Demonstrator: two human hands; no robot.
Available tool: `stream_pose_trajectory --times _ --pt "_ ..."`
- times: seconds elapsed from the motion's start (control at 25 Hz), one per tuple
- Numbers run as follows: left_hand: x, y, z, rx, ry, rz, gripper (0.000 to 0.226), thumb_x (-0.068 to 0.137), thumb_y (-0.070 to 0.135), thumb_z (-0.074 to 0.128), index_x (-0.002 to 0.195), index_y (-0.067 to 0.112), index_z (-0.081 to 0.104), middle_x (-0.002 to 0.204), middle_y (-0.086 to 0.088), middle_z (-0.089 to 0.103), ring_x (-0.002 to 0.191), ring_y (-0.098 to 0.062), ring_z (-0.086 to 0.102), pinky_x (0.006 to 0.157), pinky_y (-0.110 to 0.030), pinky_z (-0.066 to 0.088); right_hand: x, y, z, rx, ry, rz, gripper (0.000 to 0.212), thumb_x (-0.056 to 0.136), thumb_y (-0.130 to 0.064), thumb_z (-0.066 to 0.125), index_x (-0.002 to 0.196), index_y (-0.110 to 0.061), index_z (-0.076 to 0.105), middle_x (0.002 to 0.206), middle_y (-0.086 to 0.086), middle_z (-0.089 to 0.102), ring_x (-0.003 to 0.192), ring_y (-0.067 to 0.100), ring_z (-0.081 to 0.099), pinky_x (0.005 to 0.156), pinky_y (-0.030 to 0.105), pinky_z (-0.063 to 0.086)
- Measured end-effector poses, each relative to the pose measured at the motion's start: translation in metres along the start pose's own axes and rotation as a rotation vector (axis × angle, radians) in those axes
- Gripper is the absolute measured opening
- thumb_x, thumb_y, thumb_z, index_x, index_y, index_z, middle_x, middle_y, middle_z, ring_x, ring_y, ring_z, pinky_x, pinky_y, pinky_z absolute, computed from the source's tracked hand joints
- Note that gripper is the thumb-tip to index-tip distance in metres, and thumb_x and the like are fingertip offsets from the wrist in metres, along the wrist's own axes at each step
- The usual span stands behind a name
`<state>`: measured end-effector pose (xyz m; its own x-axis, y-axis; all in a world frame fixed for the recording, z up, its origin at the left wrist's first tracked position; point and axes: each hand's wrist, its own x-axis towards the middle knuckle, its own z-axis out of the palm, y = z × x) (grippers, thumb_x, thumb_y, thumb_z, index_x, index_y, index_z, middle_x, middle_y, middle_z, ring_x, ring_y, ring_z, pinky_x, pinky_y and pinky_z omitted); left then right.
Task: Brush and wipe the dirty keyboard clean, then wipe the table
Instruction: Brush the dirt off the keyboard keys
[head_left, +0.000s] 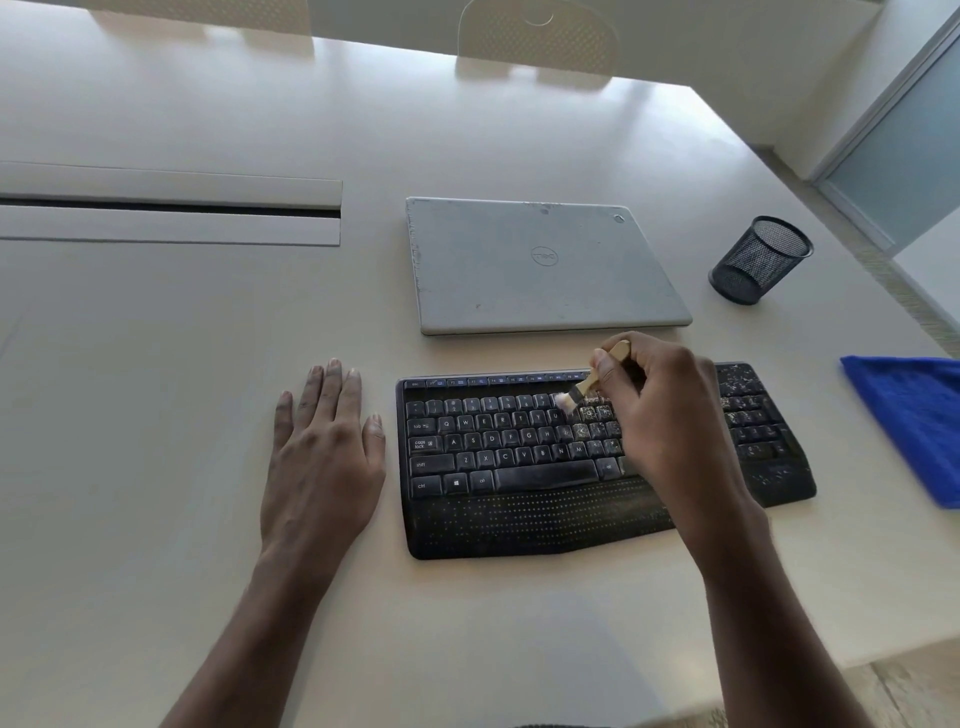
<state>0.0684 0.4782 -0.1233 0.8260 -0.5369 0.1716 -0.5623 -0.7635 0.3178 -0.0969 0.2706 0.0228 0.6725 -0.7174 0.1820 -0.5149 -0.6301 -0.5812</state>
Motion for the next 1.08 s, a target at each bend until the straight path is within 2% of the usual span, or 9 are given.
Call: stream_pose_trajectory --times 0.12,0.28,0.44,0.64,0.88,1.0,1.08 --pt "0.0 0.001 0.0 0.002 0.001 0.001 0.067 0.103 0.04 0.028 0.161 0.009 0.035 0.17 -0.011 0.029 0.16 -0.022 0.02 0.132 -0.046 0.012 -0.002 0.001 -0.001 -0.04 -0.053 0.02 0.026 0.104 -0.025 0.059 0.086 -0.011 0.071 0.066 -0.003 0.061 0.05 0.004 0.045 0.046 0.013 0.039" --pt "-0.001 0.001 0.0 0.004 0.004 0.002 0.066 0.103 0.04 0.028 0.161 0.009 0.036 0.17 -0.011 0.029 0.16 -0.022 0.02 0.132 -0.047 0.012 0.0 -0.001 -0.001 -0.005 0.007 -0.004 0.025 0.104 -0.023 0.06 0.085 -0.011 0.07 0.064 -0.008 0.057 0.051 0.0 0.051 0.048 0.009 0.038" --pt "0.0 0.001 -0.001 0.004 -0.005 -0.001 0.067 0.103 0.04 0.027 0.162 0.009 0.035 0.171 -0.01 0.027 0.161 -0.022 0.019 0.132 -0.046 0.011 0.001 0.002 0.0 -0.06 -0.088 0.031 0.027 0.104 -0.028 0.059 0.085 -0.012 0.071 0.066 -0.003 0.062 0.05 0.004 0.046 0.045 0.014 0.037" --pt "0.0 0.001 -0.001 -0.001 -0.007 -0.003 0.067 0.102 0.04 0.027 0.162 0.009 0.035 0.171 -0.01 0.027 0.161 -0.022 0.019 0.132 -0.046 0.011 0.01 -0.008 0.009 0.063 0.004 -0.048 0.02 0.104 -0.027 0.061 0.093 -0.016 0.073 0.076 -0.011 0.068 0.065 0.001 0.061 0.056 0.012 0.046" --pt "0.0 0.002 -0.003 -0.004 -0.008 -0.003 0.067 0.103 0.04 0.028 0.161 0.009 0.036 0.17 -0.011 0.028 0.161 -0.022 0.02 0.132 -0.046 0.011 0.009 -0.003 0.012 0.004 -0.111 -0.007 0.026 0.105 -0.027 0.059 0.087 -0.013 0.07 0.07 -0.005 0.065 0.052 0.003 0.05 0.048 0.013 0.041" --pt "0.0 0.002 -0.003 -0.009 -0.005 -0.005 0.066 0.103 0.039 0.028 0.161 0.009 0.036 0.17 -0.011 0.029 0.16 -0.023 0.021 0.132 -0.046 0.011 0.007 -0.001 0.002 -0.005 -0.008 -0.024 0.025 0.104 -0.029 0.059 0.089 -0.014 0.072 0.072 -0.006 0.066 0.058 0.004 0.055 0.053 0.014 0.042" --pt "0.0 0.003 -0.004 -0.013 -0.009 -0.008 0.063 0.105 0.037 0.03 0.161 0.009 0.036 0.17 -0.011 0.029 0.16 -0.022 0.02 0.132 -0.046 0.011 0.007 -0.001 0.003 0.021 0.0 -0.038 0.021 0.104 -0.028 0.061 0.091 -0.016 0.073 0.073 -0.007 0.068 0.062 0.005 0.059 0.055 0.016 0.044"
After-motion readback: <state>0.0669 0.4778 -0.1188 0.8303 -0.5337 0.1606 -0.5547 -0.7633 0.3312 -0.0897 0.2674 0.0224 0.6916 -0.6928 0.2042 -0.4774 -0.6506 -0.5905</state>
